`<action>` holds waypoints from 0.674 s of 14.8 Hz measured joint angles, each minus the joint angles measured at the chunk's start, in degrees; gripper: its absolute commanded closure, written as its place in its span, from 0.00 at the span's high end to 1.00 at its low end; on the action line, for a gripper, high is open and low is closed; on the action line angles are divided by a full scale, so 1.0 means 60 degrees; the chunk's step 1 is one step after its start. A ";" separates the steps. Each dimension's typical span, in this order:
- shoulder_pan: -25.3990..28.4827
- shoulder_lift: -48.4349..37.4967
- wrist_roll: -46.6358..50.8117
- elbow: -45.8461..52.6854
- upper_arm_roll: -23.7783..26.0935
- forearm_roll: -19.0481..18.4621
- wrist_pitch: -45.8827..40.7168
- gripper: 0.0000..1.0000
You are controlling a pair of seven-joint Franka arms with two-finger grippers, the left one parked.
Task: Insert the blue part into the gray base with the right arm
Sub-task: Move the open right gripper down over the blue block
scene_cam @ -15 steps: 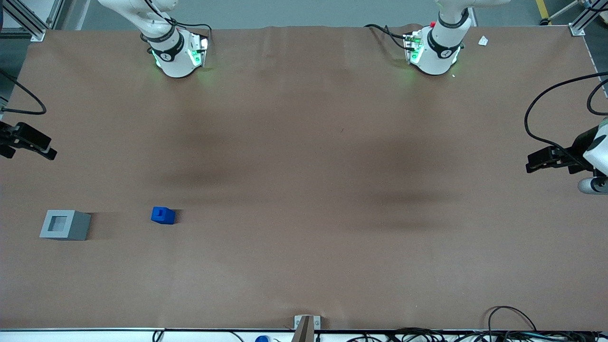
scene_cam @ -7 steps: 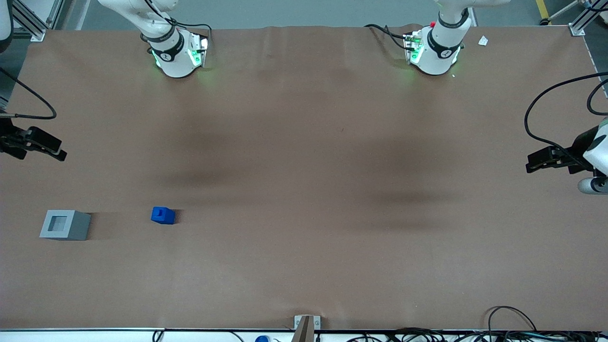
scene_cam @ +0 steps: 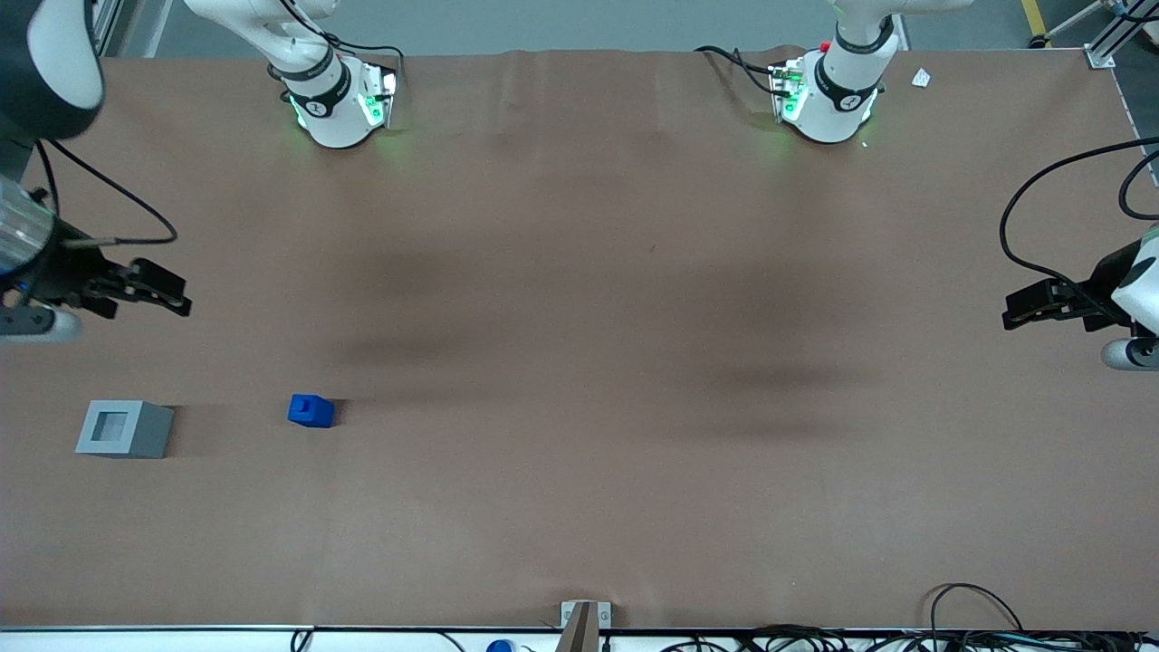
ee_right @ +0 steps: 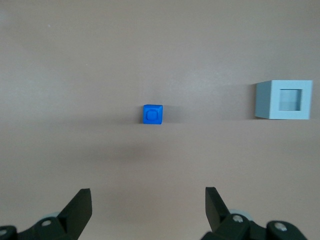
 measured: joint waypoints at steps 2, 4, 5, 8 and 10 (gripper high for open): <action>0.0147 0.0535 0.0232 -0.0066 0.0003 0.0000 0.0323 1.00; 0.0335 0.1073 0.0560 -0.0125 0.0005 0.0000 0.0765 1.00; 0.0406 0.1298 0.0629 -0.0214 0.0006 0.0000 0.1062 1.00; 0.0453 0.1825 0.0705 -0.0756 -0.0017 -0.0003 0.2227 1.00; 0.0443 0.2096 0.0705 -0.1244 -0.0069 -0.0010 0.3030 1.00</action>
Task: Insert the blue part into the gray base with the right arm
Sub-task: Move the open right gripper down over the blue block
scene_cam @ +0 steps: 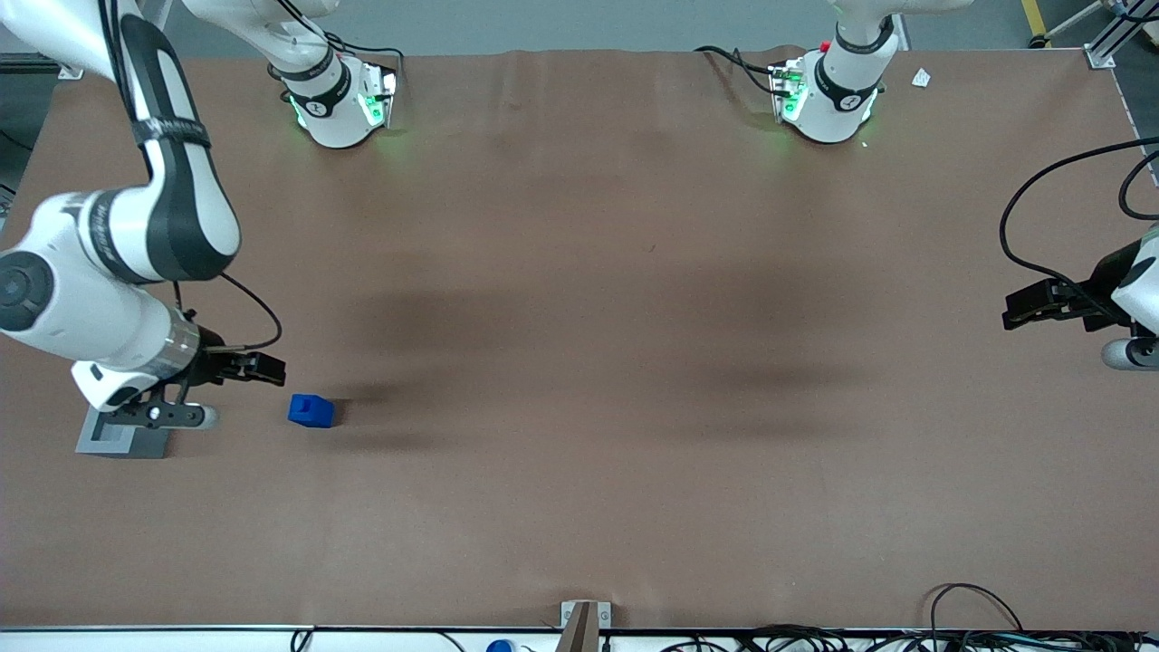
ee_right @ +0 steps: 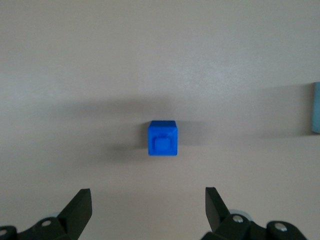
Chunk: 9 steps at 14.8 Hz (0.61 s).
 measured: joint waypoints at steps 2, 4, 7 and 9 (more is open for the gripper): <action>-0.0003 0.0241 0.0000 -0.0421 -0.0030 -0.0006 0.0676 1.00; -0.0009 0.0489 0.0000 -0.0631 -0.0047 -0.0008 0.1126 1.00; -0.0027 0.0842 0.0000 -0.0711 -0.0066 -0.0008 0.1516 1.00; -0.0027 0.1081 0.0000 -0.0745 -0.0069 -0.0008 0.1778 1.00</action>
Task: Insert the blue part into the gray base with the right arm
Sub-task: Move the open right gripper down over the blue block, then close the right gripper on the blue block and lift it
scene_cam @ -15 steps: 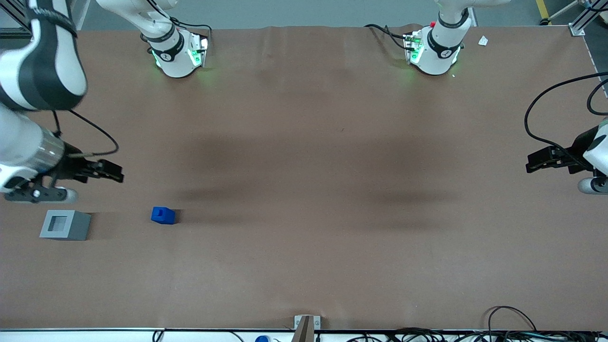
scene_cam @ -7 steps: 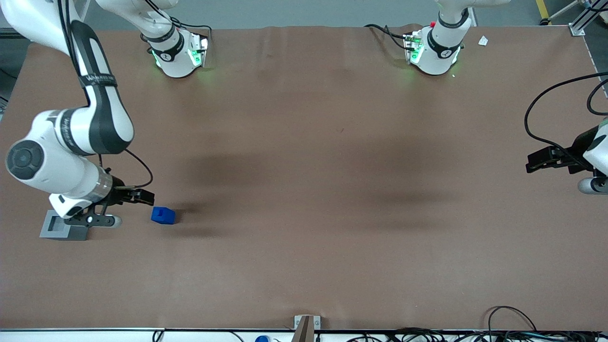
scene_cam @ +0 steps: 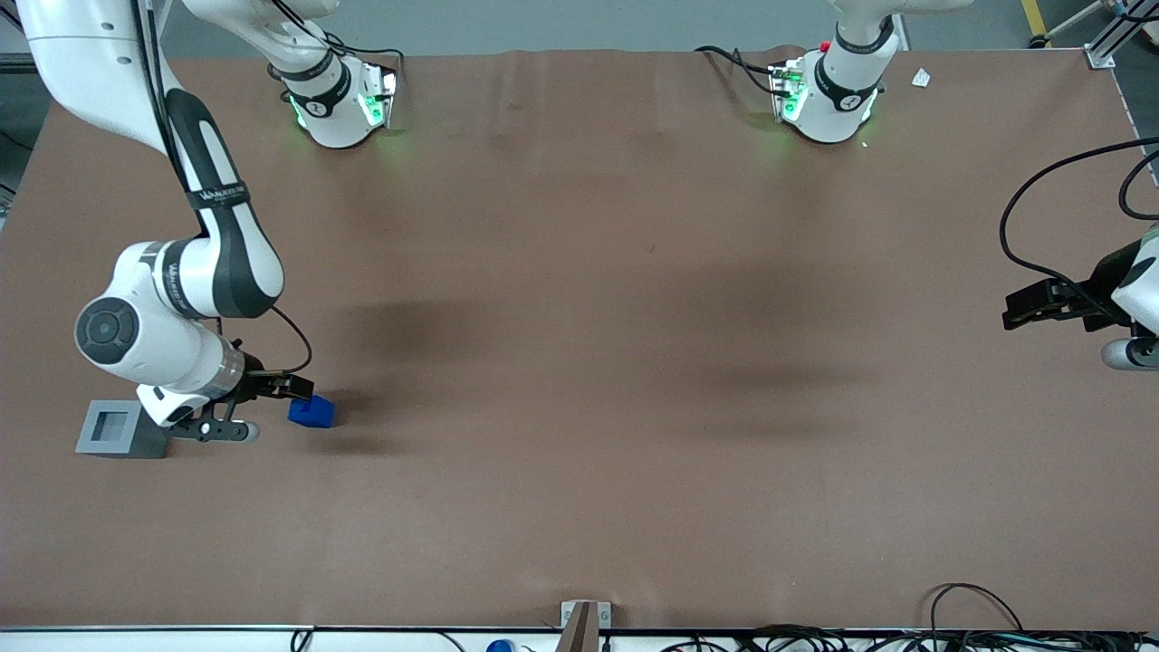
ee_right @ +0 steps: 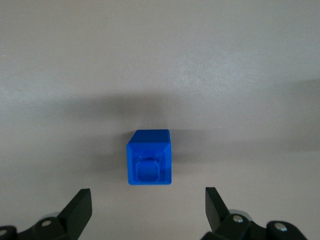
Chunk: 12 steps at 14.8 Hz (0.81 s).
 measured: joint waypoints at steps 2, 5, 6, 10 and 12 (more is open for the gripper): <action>0.0000 0.0192 0.0000 -0.0112 0.0001 0.0000 0.0367 1.00; 0.0003 0.0431 0.0000 -0.0227 0.0009 0.0000 0.0725 1.00; 0.0004 0.0506 0.0000 -0.0237 0.0013 0.0000 0.0836 1.00; 0.0009 0.0780 0.0000 -0.0263 0.0024 0.0000 0.1197 0.99; 0.0015 0.0852 0.0000 -0.0264 0.0035 0.0000 0.1309 0.94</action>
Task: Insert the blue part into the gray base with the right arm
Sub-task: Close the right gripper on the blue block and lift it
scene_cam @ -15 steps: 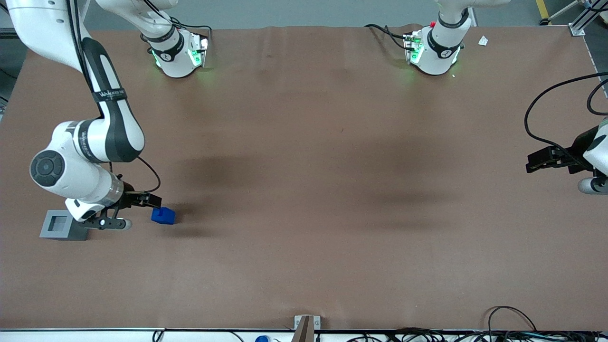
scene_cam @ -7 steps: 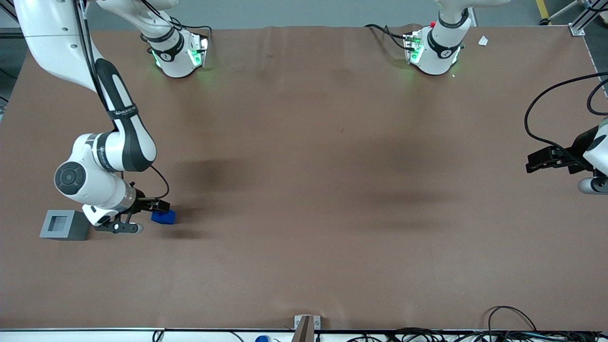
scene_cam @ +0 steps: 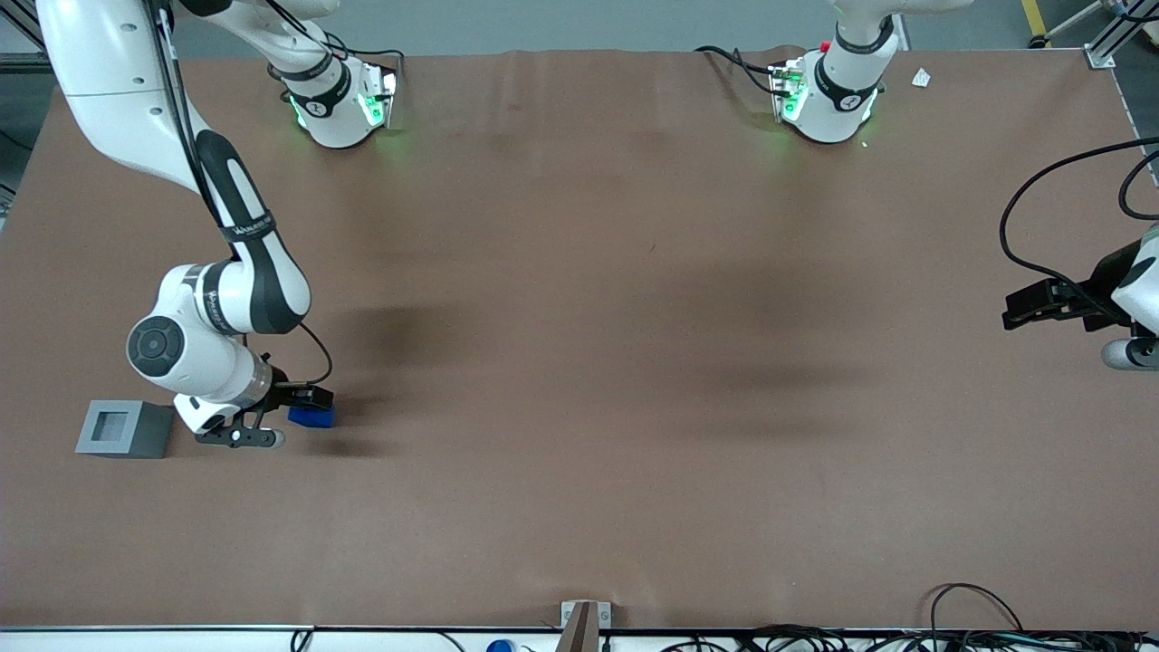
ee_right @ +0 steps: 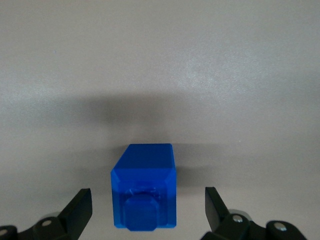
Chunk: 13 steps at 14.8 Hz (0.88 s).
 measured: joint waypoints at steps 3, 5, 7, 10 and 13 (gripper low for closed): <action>0.0002 0.0003 0.0000 0.0011 0.0003 0.0000 0.0041 0.76; 0.0002 0.0003 0.0001 0.0023 0.0003 0.0000 0.0048 0.62; 0.0002 0.0003 0.0001 0.0051 0.0003 0.0000 0.0048 0.47; 0.0002 0.0003 0.0002 0.0104 0.0002 0.0000 0.0048 0.27; -0.0005 -0.0004 0.0002 0.0267 -0.0007 0.0000 0.0048 0.22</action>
